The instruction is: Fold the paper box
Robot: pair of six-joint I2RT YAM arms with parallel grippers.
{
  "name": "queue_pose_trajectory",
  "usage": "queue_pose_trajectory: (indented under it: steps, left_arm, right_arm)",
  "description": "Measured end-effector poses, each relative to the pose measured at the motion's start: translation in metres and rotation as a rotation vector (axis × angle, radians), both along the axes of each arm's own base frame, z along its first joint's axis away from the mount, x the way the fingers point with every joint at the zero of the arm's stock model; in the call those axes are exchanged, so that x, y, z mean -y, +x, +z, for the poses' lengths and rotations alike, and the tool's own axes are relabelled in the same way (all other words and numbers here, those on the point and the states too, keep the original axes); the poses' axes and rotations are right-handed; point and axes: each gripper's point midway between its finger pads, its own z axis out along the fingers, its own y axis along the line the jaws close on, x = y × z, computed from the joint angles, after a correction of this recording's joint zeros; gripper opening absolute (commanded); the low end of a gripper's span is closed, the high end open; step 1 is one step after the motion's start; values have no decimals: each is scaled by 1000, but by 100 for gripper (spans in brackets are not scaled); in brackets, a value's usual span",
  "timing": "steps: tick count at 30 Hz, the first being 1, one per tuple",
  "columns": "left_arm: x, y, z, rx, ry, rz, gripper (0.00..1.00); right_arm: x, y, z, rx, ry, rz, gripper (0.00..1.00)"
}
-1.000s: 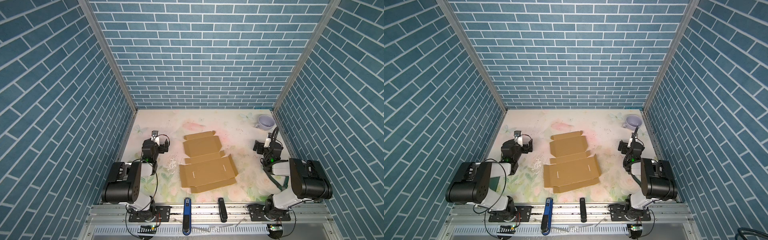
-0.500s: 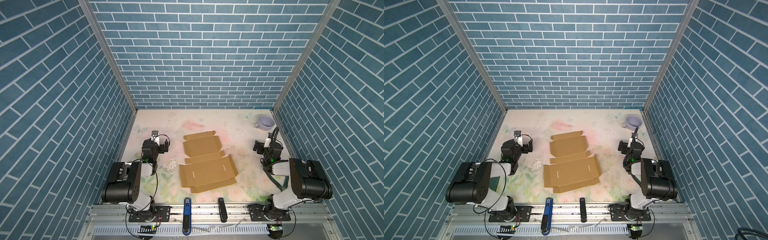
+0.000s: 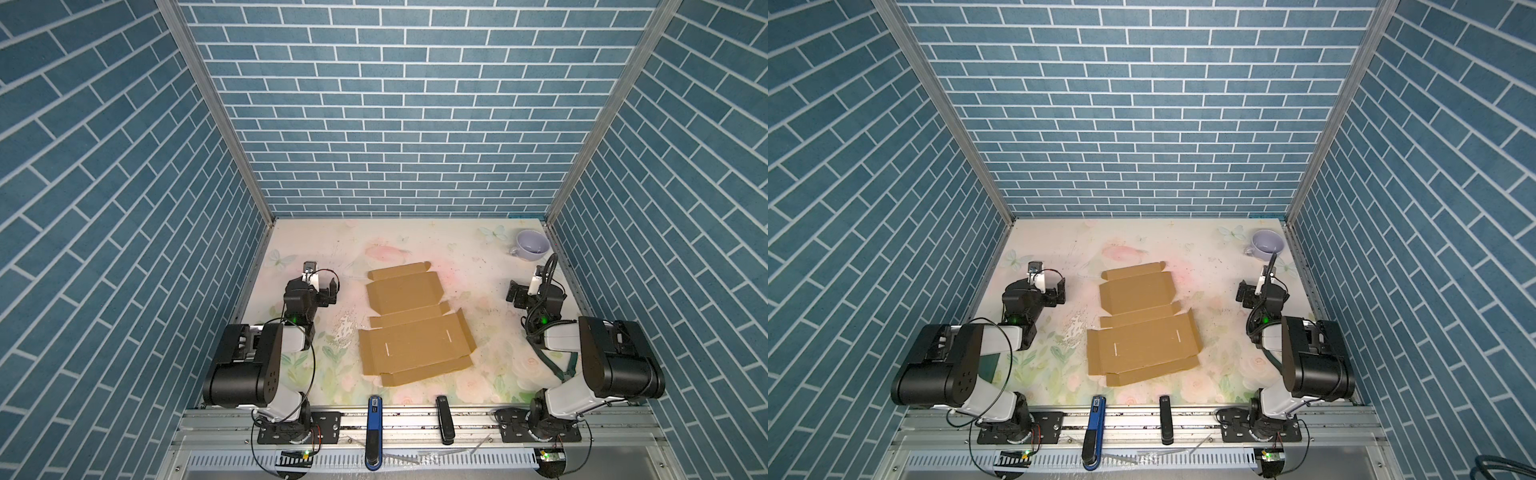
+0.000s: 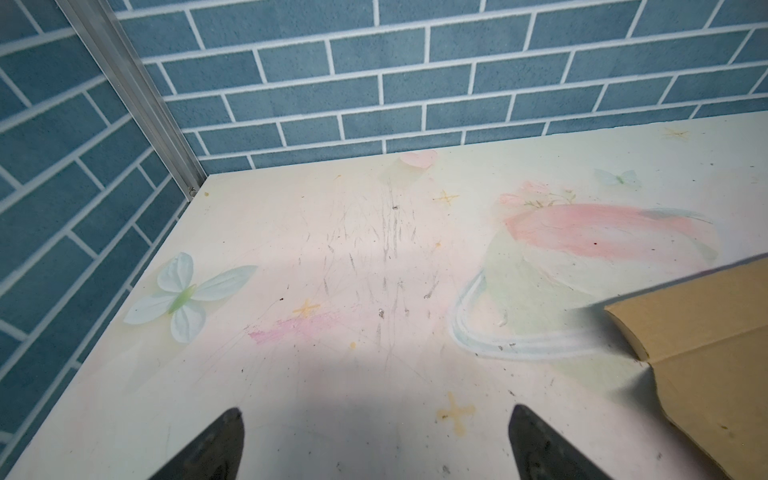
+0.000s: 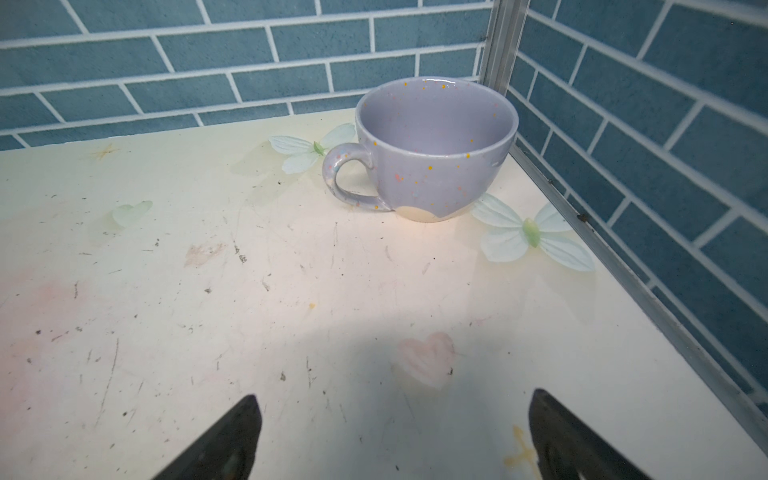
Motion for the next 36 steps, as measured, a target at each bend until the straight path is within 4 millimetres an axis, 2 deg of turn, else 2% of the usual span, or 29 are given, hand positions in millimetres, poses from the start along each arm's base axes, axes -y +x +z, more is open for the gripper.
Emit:
queue_pose_trajectory:
  steps: [19, 21, 22, 24, 26, 28, 30, 31, 33, 36]
  left_arm:
    - [-4, -5, 2, -41, 6, 21, 99]
    - [-8, -3, 22, -43, -3, 49, 100]
    - [-11, 0, 40, -27, -16, 74, 99]
    - [-19, 4, 79, 25, -64, 139, 99]
    - [-30, 3, 115, 80, -155, 231, 100]
    - [-35, -2, 132, 108, -231, 276, 100]
    - [-35, -8, 130, 87, -293, 298, 100]
    - [-33, -9, 124, 60, -315, 302, 99]
    - [-29, -13, 109, -15, -350, 306, 100]
    - [-23, -14, 103, -90, -379, 299, 100]
  right_arm:
    - [0, -2, 0, -10, 1, 0, 99]
    - [0, -7, 4, -37, 2, 0, 99]
    - [0, -8, 9, -57, 5, -5, 99]
    - [4, -5, 29, -65, 29, -41, 99]
    - [12, 3, 61, -67, 93, -120, 99]
    - [14, 6, 87, -63, 156, -155, 99]
    - [9, -1, 102, -80, 235, -165, 99]
    - [5, -9, 102, -99, 267, -166, 99]
    - [-11, -31, 96, -174, 328, -164, 99]
    - [-45, -64, 90, -271, 378, -126, 99]
